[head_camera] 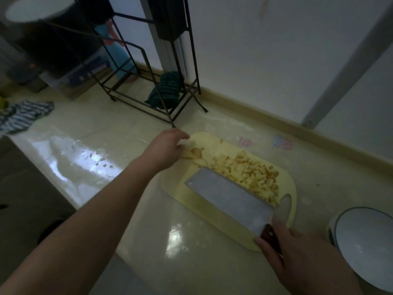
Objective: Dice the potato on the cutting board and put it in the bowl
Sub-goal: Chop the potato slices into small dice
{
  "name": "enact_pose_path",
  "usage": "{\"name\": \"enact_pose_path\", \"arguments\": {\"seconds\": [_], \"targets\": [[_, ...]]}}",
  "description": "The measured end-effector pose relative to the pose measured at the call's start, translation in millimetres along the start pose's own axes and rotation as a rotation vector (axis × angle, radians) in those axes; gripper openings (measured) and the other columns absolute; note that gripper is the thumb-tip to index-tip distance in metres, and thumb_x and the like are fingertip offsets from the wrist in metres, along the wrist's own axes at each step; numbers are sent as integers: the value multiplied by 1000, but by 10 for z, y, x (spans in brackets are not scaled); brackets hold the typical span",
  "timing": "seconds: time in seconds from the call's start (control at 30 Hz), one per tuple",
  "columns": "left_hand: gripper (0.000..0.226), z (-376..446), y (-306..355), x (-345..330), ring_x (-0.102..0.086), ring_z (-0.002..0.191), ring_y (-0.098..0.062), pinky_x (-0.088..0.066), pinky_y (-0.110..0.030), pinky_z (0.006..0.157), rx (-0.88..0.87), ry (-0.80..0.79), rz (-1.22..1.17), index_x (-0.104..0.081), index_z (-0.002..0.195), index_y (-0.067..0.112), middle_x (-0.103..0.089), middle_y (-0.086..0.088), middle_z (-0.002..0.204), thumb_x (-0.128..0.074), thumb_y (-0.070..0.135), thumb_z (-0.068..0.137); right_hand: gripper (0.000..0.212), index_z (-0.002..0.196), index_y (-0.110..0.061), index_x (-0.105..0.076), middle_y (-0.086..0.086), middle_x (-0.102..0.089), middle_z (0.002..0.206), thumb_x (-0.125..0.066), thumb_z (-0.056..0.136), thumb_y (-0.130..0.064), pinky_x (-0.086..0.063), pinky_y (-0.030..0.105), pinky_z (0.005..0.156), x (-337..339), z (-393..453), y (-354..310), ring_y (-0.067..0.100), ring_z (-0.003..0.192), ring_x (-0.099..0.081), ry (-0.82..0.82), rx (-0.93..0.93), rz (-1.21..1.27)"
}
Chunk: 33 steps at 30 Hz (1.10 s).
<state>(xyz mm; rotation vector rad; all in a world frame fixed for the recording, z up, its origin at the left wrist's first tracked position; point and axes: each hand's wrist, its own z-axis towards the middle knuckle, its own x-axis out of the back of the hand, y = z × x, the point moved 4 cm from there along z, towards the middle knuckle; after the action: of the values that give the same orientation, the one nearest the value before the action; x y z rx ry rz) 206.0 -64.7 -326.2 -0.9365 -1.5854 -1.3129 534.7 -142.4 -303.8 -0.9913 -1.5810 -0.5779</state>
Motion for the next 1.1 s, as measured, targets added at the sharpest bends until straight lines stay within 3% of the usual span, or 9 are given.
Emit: {"name": "enact_pose_path", "arguments": {"seconds": [0.07, 0.2, 0.3, 0.37, 0.47, 0.53, 0.6, 0.8, 1.1], "targets": [[35, -44, -50, -69, -54, 119, -25, -42, -33, 100, -43, -118, 63, -64, 131, 14, -61, -7, 129, -59, 10, 96, 124, 146, -32, -19, -14, -66, 104, 41, 47, -75, -51, 16, 62, -142, -8, 12, 4, 83, -67, -121, -28, -2], [28, -158, -11, -132, -61, 100, -28, -49, -36, 85, -92, -71, 55, -70, 119, 9, -66, -9, 109, -65, 13, 92, 107, 142, -30, -28, -12, -66, 90, 20, 60, -80, -53, 20, 63, -161, 47, 90, 4, 77, -66, -51, -111, 175], [29, -249, -61, -139, -58, 93, -22, -49, -34, 79, 61, -42, 48, -69, 116, 15, -60, -2, 100, -66, 22, 89, 101, 105, -39, -46, -6, -63, 73, 23, 51, -91, -51, 24, 59, -95, 62, 47, 9, 71, -65, -29, -145, 278], [27, -392, -96, -161, -57, 90, -22, -49, -32, 76, 166, -45, 70, -68, 110, 16, -60, -2, 96, -67, 28, 86, 92, 83, -34, -50, -1, -60, 64, 10, 52, -97, -45, 24, 55, -82, 53, -27, 11, 62, -60, -14, -180, 439], [23, -689, -118, -215, -62, 88, -27, -47, -31, 70, 329, -12, 10, -72, 94, 13, -67, -8, 90, -70, 34, 85, 53, 68, -24, -57, 0, -62, 58, -34, 82, -70, -40, 27, 53, -130, 92, -206, 8, 54, -56, -21, -209, 813], [25, -869, -132, -269, -64, 84, -26, -48, -30, 70, 432, 8, -58, -75, 85, 12, -70, -8, 83, -73, 37, 86, 44, 66, -23, -56, -3, -54, 47, -40, 89, -57, -33, 20, 47, -212, 131, -400, 5, 41, -48, -129, -173, 1016], [24, -995, -120, -314, -66, 83, -24, -50, -30, 72, 487, 44, -131, -78, 83, 12, -72, -7, 81, -73, 35, 87, 47, 68, -21, -55, -5, -47, 43, -39, 85, -61, -29, 12, 41, -274, 188, -588, 3, 37, -42, -200, -149, 1117], [27, -1119, 1, -448, -69, 94, -23, -44, -24, 85, 429, 218, -290, -73, 119, 13, -76, -9, 98, -66, 22, 94, 62, 66, -9, -49, -4, -46, 48, -36, 77, -68, -29, 19, 45, -353, 342, -774, 4, 40, -41, -134, -150, 1035], [18, -1222, 27, -569, -64, 77, -19, -41, -18, 72, 137, 350, -273, -75, 103, 9, -71, -5, 85, -72, 16, 88, 73, 69, -6, -45, -5, -39, 48, -32, 74, -79, -29, 14, 37, -386, 369, -738, 5, 39, -36, -137, -109, 953]]}}
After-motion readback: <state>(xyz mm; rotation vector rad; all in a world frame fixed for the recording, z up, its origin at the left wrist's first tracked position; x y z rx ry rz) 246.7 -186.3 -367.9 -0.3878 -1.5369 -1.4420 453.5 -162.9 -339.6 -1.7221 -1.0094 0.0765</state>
